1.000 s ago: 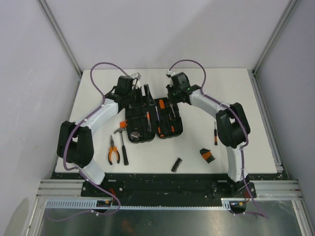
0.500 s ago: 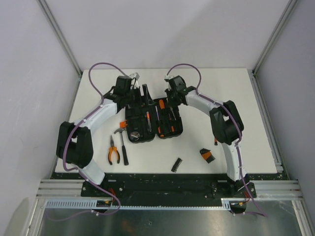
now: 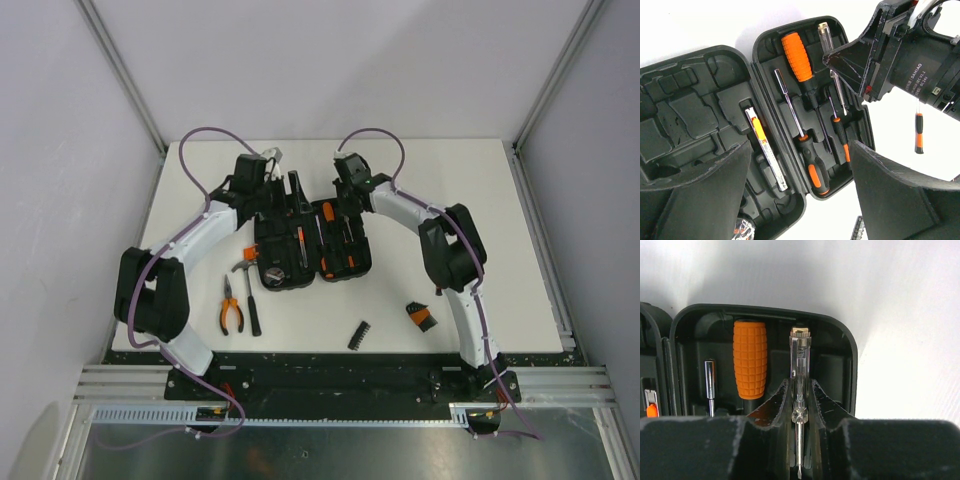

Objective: Pack the tool kit

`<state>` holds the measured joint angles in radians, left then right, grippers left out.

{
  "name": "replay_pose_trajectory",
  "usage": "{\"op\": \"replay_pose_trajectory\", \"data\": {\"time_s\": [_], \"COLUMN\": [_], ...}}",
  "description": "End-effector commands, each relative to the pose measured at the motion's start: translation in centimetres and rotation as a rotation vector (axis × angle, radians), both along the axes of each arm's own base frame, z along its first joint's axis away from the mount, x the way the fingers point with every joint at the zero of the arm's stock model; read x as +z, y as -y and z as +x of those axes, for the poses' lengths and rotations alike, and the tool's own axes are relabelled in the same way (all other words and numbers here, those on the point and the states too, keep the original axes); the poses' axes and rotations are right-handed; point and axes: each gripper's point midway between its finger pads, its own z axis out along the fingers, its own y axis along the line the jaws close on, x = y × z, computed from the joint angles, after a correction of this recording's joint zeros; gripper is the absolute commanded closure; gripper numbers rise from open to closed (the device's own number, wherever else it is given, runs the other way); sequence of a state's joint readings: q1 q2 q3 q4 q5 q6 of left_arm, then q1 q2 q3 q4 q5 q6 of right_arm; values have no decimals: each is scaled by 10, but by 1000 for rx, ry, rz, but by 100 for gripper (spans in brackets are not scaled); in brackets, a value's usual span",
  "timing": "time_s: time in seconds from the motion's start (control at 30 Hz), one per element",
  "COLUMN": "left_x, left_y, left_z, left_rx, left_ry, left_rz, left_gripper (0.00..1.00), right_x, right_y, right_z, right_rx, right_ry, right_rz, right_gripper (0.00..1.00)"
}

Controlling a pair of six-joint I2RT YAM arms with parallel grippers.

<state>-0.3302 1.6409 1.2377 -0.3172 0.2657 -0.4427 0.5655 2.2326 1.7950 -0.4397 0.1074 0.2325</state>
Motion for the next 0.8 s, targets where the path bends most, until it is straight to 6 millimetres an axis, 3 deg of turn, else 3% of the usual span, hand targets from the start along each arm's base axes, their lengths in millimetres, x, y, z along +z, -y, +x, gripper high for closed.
{"op": "replay_pose_trajectory", "data": {"time_s": [0.0, 0.4, 0.6, 0.77], "left_x": [16, 15, 12, 10], "left_y": [-4, -5, -6, -6], "left_z": [1, 1, 0, -1], "left_rx": [-9, -8, -8, -5], "left_ry": [55, 52, 46, 41], "left_rz": [-4, -5, -5, -2], "left_gripper": [16, 17, 17, 17], "right_x": [4, 10, 29, 25], "right_y": [3, 8, 6, 8], "right_z": [7, -1, 1, -2], "right_rx": [-88, -68, -73, -59], "right_ry": [-3, 1, 29, 13], "right_rz": [7, -7, 38, 25], "right_gripper": [79, 65, 82, 88]}}
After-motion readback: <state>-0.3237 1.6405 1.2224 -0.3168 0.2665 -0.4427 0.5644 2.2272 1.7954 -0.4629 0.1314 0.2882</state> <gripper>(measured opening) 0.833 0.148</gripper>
